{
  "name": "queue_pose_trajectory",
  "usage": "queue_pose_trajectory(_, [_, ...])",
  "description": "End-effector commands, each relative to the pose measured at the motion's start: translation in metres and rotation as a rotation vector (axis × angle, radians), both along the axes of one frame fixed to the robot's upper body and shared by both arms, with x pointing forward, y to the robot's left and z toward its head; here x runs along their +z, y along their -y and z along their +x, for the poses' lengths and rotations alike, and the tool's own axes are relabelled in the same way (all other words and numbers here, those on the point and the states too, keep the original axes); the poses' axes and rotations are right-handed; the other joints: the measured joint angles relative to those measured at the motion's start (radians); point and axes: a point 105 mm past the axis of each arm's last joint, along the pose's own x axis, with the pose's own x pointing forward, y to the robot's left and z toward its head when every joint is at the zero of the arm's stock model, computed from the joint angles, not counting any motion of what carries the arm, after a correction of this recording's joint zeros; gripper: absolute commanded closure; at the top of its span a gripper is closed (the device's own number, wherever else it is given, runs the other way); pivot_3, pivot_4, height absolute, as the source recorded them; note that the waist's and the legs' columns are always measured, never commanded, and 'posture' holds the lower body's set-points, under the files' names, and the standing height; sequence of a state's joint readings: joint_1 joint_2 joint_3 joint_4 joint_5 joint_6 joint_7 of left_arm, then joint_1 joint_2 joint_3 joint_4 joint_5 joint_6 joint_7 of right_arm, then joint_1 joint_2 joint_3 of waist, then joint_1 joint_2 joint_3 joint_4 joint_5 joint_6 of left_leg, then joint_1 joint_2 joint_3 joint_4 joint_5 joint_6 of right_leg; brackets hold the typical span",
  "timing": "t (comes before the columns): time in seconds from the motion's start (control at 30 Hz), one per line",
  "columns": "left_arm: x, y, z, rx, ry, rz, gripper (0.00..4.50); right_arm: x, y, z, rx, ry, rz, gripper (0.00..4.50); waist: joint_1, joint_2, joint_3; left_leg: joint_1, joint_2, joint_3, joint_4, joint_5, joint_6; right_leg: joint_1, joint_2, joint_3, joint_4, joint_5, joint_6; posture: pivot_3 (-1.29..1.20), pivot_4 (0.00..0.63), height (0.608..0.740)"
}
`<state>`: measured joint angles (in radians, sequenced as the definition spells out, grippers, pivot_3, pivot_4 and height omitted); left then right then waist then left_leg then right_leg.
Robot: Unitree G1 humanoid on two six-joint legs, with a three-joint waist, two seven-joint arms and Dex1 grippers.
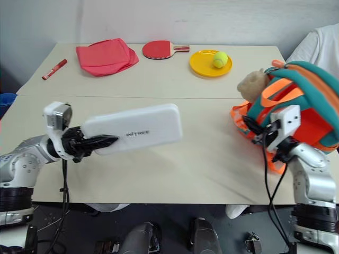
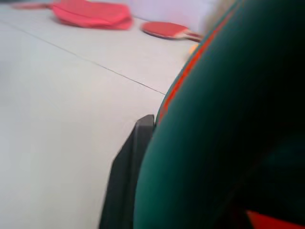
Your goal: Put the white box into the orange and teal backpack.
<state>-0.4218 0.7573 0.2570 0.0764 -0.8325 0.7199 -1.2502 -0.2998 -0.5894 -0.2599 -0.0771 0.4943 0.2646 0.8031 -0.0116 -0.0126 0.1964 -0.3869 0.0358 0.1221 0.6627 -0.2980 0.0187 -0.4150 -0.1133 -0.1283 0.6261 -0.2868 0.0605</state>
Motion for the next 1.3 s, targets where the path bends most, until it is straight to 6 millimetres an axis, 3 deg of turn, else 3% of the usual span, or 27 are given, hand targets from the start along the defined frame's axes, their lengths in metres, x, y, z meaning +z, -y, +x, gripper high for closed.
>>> queue_pose_trajectory(0.03, [0.02, -0.014, 0.002, 0.048, 0.055, -0.039, 3.24, 0.022, -0.055, -0.022, 0.253, 0.047, 0.041, 4.47, -0.001, 0.0, 0.0, 0.0, 0.0, 0.0, 0.0, 0.0, 0.0, 0.0, 0.0, 0.0, 0.0, 0.0, 0.0, 0.0, 0.15, 0.74])
queue_pose_trajectory(0.13, [0.032, -0.027, 0.009, 0.108, 0.064, -0.083, 3.24, 0.026, -0.097, -0.05, 0.453, -0.01, 0.114, 4.47, 0.003, 0.0, 0.0, -0.001, 0.0, -0.001, 0.0, 0.0, 0.0, 0.0, 0.0, -0.001, 0.0, 0.0, 0.0, 0.0, 0.15, 0.74])
queue_pose_trajectory(0.23, [0.039, -0.035, 0.012, 0.134, 0.065, -0.111, 3.24, 0.029, -0.117, -0.08, 0.618, -0.107, 0.161, 4.47, 0.002, 0.0, 0.0, -0.001, 0.0, -0.001, 0.0, 0.0, 0.0, 0.0, 0.0, -0.001, 0.0, 0.0, 0.0, 0.0, 0.15, 0.74])
queue_pose_trajectory(0.37, [0.046, -0.041, 0.011, 0.137, 0.06, -0.135, 3.24, 0.026, -0.112, -0.115, 0.751, -0.283, 0.16, 4.47, 0.008, 0.0, 0.0, -0.002, 0.0, -0.001, 0.0, -0.001, 0.001, 0.0, -0.001, -0.001, 0.001, 0.0, 0.0, 0.0, 0.15, 0.74])
queue_pose_trajectory(0.47, [0.055, -0.045, 0.008, 0.148, 0.079, -0.157, 3.24, 0.02, -0.091, -0.124, 0.725, -0.384, 0.103, 4.47, 0.012, -0.002, 0.001, -0.002, -0.001, -0.001, 0.001, -0.003, 0.004, 0.001, -0.002, -0.001, -0.002, 0.0, 0.001, 0.0, 0.15, 0.74])
queue_pose_trajectory(0.63, [0.053, -0.038, -0.003, 0.106, 0.082, -0.132, 3.24, 0.006, -0.055, -0.125, 0.608, -0.496, 0.061, 4.47, 0.015, -0.005, 0.001, -0.002, -0.002, -0.001, 0.001, -0.006, 0.006, 0.002, -0.003, -0.001, -0.006, 0.001, 0.001, 0.0, 0.15, 0.74])
queue_pose_trajectory(0.73, [0.06, -0.022, -0.004, 0.059, 0.123, -0.165, 3.24, 0.003, -0.04, -0.112, 0.534, -0.479, 0.051, 4.47, 0.015, -0.006, 0.002, -0.002, -0.002, -0.001, 0.002, -0.005, 0.006, 0.002, -0.003, -0.001, -0.005, 0.001, 0.002, 0.0, 0.15, 0.74])
queue_pose_trajectory(0.97, [0.069, 0.016, -0.003, -0.078, 0.196, -0.156, 3.24, 0.002, -0.041, -0.104, 0.518, -0.459, 0.036, 4.47, 0.028, -0.006, 0.002, -0.002, -0.002, -0.001, 0.002, -0.004, 0.004, 0.002, -0.002, -0.001, -0.004, 0.002, 0.003, 0.0, 0.15, 0.74])
queue_pose_trajectory(1.1, [0.06, 0.034, -0.005, -0.163, 0.222, -0.053, 3.24, 0.002, -0.042, -0.099, 0.499, -0.438, 0.035, 4.47, 0.03, -0.006, 0.002, -0.002, -0.003, 0.0, 0.002, -0.004, 0.004, 0.002, -0.002, -0.001, -0.005, 0.002, 0.003, 0.0, 0.15, 0.74])
queue_pose_trajectory(1.3, [0.046, 0.055, 0.019, -0.118, 0.316, 0.037, 3.24, -0.001, -0.044, -0.097, 0.498, -0.429, 0.039, 4.47, 0.037, -0.006, 0.002, -0.002, -0.003, 0.0, 0.003, -0.004, 0.004, 0.002, -0.001, -0.001, -0.004, 0.002, 0.003, 0.0, 0.15, 0.74])
